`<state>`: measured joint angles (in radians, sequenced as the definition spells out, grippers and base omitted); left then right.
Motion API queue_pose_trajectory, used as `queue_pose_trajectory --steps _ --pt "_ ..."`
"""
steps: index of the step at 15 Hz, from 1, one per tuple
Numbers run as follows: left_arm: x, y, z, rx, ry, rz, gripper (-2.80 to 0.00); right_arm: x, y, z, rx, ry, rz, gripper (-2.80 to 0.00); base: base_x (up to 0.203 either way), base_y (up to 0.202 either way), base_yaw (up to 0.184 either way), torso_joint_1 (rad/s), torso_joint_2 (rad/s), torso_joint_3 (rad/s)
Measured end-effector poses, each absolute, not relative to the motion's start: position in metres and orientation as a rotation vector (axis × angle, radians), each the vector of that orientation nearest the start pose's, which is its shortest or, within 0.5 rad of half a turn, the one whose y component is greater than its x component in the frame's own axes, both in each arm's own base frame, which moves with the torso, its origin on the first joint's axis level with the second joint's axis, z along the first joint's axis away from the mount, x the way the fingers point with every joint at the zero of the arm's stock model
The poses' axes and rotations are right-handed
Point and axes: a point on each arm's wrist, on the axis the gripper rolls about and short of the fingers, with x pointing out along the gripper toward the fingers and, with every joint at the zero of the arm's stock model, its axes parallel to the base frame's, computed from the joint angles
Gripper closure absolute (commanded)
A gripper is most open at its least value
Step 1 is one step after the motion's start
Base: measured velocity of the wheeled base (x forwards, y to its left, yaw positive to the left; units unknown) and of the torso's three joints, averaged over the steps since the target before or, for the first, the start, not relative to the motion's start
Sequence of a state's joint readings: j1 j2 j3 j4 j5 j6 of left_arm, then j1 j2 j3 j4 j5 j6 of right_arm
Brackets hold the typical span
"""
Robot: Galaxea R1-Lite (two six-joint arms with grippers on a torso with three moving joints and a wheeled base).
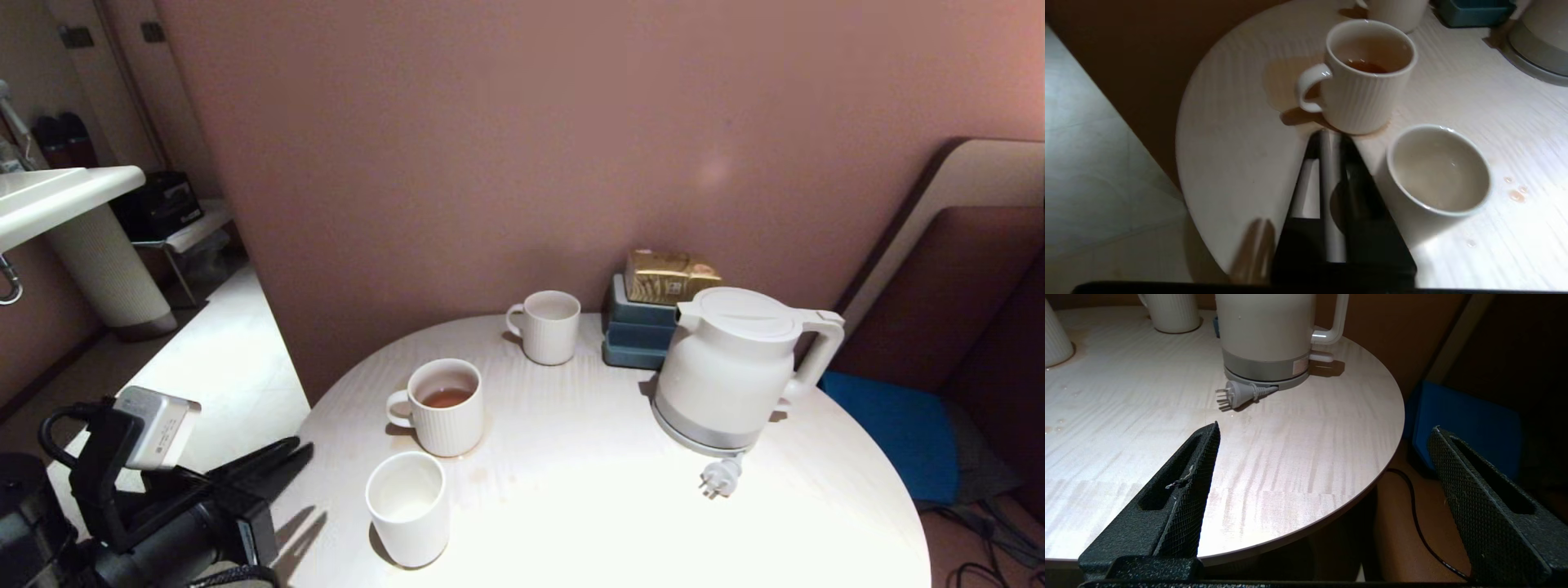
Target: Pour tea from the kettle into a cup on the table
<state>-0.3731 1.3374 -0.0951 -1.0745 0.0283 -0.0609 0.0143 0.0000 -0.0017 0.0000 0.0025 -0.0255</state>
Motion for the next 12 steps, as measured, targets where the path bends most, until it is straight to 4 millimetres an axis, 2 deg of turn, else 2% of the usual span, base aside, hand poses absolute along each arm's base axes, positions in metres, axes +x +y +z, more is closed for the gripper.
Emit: queue_pose_trajectory --steps 3,5,8,12 --pt "0.159 -0.049 0.143 0.003 0.168 -0.268 0.0 -0.023 0.0 0.076 -0.026 -0.002 0.017 -2.8 0.0 0.0 0.0 0.0 0.0 0.0" --pt "0.16 -0.046 0.149 0.006 0.167 -0.252 0.0 -0.023 0.0 0.076 -0.026 -0.002 0.017 -2.8 0.0 0.0 0.0 0.0 0.0 0.0" --pt "0.154 -0.042 0.163 0.044 0.198 -0.232 0.0 -0.023 0.0 0.076 -0.026 -0.002 0.018 -2.8 0.0 0.0 0.0 0.0 0.0 0.0" --pt "0.137 -0.035 0.194 0.103 0.302 -0.159 0.0 -0.023 0.0 0.076 -0.025 -0.002 0.017 -2.8 0.0 0.0 0.0 0.0 0.0 0.0"
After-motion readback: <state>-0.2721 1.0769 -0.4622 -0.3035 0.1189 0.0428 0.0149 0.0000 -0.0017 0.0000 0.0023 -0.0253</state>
